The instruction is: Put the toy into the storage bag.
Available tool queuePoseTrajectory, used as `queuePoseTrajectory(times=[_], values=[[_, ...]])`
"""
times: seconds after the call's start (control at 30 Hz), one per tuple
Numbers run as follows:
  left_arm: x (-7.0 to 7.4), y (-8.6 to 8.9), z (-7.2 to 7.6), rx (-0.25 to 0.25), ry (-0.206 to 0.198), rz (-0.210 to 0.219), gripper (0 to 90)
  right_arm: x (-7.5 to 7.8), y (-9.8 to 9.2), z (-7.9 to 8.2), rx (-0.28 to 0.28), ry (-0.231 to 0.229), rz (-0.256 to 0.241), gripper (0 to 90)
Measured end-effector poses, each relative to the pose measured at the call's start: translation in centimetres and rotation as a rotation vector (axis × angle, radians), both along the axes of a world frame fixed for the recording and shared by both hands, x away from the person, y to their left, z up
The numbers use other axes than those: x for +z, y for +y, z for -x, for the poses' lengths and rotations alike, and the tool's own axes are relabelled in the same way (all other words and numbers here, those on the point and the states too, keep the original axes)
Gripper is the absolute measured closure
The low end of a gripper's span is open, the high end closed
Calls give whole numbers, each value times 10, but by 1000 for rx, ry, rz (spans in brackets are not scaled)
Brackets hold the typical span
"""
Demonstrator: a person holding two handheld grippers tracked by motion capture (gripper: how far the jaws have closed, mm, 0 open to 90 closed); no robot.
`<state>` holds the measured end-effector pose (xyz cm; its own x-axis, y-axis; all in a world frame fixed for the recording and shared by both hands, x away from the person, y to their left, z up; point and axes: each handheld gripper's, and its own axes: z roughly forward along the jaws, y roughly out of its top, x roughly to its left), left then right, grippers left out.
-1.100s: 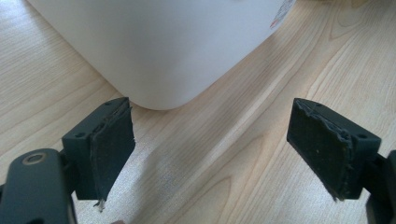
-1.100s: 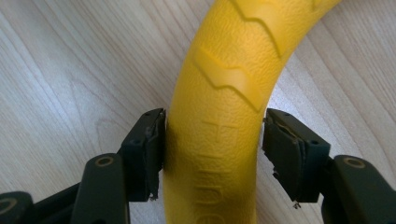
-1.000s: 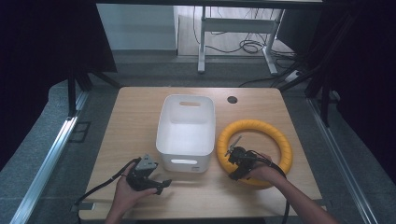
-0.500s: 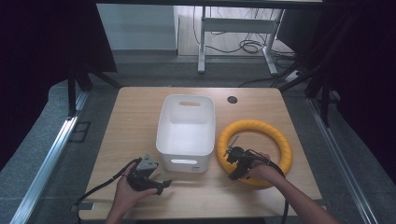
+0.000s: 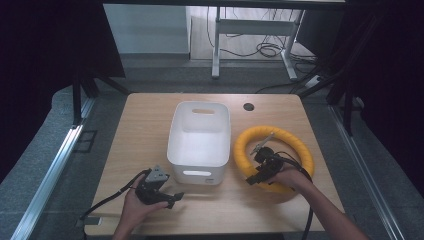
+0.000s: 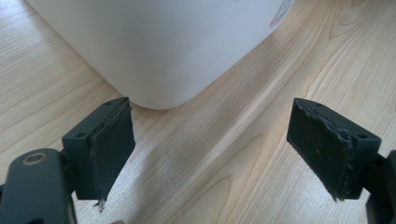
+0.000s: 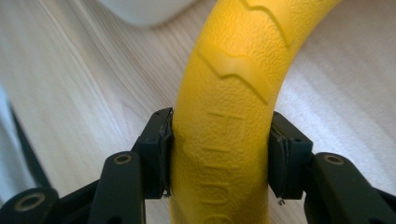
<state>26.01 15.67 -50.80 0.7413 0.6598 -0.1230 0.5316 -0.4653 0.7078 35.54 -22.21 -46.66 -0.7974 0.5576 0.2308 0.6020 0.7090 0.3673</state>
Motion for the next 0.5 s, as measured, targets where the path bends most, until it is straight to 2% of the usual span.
queuePoseTrajectory(times=[0.27,0.5], values=[[0,0,0,-1,1,7,152,22,-20,-7,-63,-13,-150,491],[0,0,0,-2,1,9,152,36,-33,-11,-107,-27,-232,491]])
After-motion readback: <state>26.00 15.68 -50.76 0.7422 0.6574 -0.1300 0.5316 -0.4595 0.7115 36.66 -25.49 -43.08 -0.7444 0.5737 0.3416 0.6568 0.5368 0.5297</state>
